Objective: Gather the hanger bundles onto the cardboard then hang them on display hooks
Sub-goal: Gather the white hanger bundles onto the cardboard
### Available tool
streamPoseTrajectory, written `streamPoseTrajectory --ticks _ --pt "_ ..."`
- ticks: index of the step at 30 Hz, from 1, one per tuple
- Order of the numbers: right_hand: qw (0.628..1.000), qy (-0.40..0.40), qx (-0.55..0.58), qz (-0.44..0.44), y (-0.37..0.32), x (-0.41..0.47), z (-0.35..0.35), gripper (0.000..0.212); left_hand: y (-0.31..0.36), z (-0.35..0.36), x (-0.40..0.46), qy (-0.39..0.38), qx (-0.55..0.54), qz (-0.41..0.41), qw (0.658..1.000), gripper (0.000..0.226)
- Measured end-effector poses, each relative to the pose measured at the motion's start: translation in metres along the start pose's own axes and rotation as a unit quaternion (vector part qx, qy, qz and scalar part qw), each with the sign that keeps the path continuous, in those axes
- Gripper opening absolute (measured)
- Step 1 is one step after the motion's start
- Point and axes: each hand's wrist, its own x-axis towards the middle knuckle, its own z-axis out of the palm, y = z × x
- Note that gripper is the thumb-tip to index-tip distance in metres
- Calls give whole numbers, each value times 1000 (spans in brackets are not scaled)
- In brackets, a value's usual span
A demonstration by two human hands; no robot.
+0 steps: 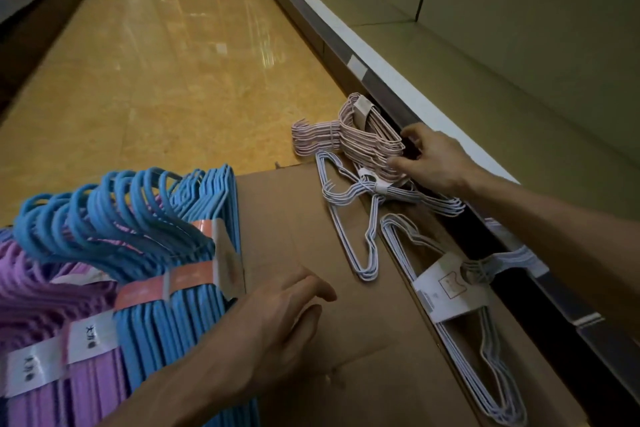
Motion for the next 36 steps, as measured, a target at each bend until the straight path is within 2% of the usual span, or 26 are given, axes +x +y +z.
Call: streamPoseTrajectory --ticks 4,12,15,20,29,36 --pt "999 -28 6 18 -1 30 17 75 -1 9 10 -4 -34 -29 999 26" --pt "995 -53 -56 66 -6 74 46 84 -13 13 16 7 -79 -100 992 22" --pt "992 -58 -80 77 -13 86 42 75 -17 12 19 4 -86 -115 990 22" --pt "979 -108 -118 123 -18 92 45 66 -23 13 29 13 -90 -128 988 21" --pt "989 -17 -47 136 -9 88 56 31 -27 11 44 39 -124 -161 978 23" --pt "988 35 2 148 -12 75 50 20 -21 7 44 46 -129 -159 978 23"
